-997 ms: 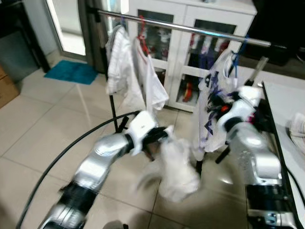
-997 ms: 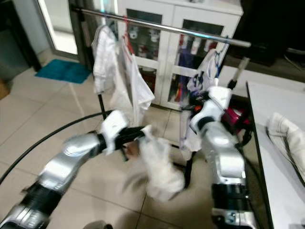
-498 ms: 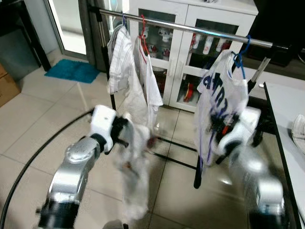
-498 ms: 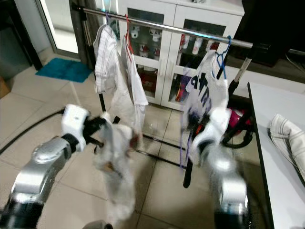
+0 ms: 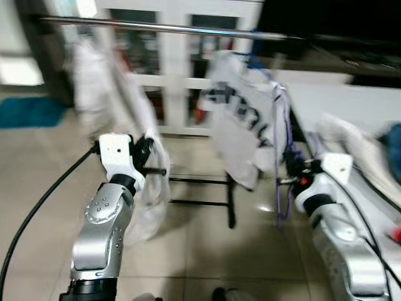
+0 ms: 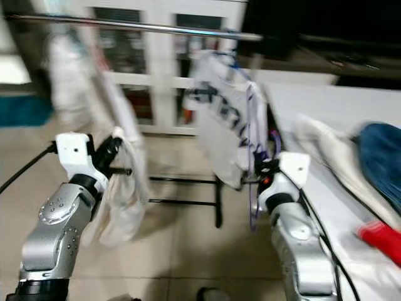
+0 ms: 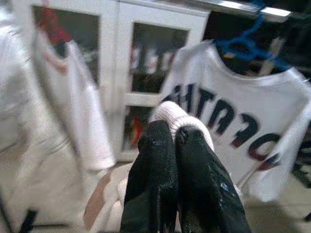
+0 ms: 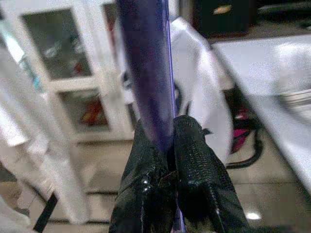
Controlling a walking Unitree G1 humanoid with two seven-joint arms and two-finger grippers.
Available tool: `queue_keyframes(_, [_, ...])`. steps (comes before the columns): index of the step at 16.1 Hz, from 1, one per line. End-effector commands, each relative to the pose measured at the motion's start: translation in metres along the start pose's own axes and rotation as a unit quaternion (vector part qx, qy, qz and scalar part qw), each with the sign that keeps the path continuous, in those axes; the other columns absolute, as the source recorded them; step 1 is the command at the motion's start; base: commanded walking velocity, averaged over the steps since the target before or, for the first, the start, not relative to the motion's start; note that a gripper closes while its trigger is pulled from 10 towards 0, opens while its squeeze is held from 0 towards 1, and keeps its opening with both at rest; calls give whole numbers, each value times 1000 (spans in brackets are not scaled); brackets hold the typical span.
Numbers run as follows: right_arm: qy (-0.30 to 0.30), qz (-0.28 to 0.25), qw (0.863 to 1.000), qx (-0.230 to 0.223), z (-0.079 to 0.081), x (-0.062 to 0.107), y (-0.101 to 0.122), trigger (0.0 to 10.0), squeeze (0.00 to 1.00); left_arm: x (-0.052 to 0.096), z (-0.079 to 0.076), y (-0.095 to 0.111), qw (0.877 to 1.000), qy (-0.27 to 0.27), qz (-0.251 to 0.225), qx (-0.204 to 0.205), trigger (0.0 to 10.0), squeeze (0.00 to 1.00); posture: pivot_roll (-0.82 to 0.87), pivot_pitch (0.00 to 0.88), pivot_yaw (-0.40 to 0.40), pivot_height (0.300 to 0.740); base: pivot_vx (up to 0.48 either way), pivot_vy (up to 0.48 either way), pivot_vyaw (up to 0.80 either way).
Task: Hang hanger
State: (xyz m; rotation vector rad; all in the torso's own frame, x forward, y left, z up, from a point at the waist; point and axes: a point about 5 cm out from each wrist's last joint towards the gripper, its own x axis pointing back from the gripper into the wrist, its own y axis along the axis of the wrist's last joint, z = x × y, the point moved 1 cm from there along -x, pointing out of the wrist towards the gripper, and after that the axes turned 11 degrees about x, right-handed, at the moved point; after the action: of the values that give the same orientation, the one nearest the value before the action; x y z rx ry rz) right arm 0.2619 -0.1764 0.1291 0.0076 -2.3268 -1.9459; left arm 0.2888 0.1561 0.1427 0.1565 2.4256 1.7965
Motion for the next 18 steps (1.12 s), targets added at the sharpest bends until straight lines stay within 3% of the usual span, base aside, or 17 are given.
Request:
queue_keyframes(1, [-1,0,1000,-3,-2,2,3,10000,0,0,-7,8,1000,-19,-16,8,10000,0,14,0,-6,740,0,0,-800])
queue_keyframes(2, [-1,-1,1000,-3,-1,2,5,10000,0,1,-8,9,1000,-26,-14,11,10000,0,15,0,-6,740,0,0,-800])
queue_keyframes(3, [3,-4,1000,-31,6,3,7,10000,0,4,-6,7,999,-20,-7,42,10000,0,26,0,-6,740,0,0,-800])
queue_keyframes(6, [-1,5,999,-42,10,4,5,10000,0,6,1,7,999,14,-9,49,10000,0,31,0,-4,740,0,0,-800])
queue_keyframes(8, [-6,11,999,-47,10,7,4,10000,0,8,2,3,996,15,4,87,10000,0,29,0,-3,740,0,0,-800])
queue_keyframes(12, [-10,16,998,-59,8,9,4,10000,0,12,8,1,997,38,34,65,10000,0,29,0,-2,740,0,0,-800])
queue_keyframes(14, [-12,22,997,-77,8,10,3,10000,0,13,11,0,997,54,58,21,10000,0,42,0,-6,740,0,0,-800])
queue_keyframes(18, [-8,27,998,-57,12,8,4,10000,0,11,3,1,998,21,62,9,10000,0,32,0,-3,740,0,0,-800])
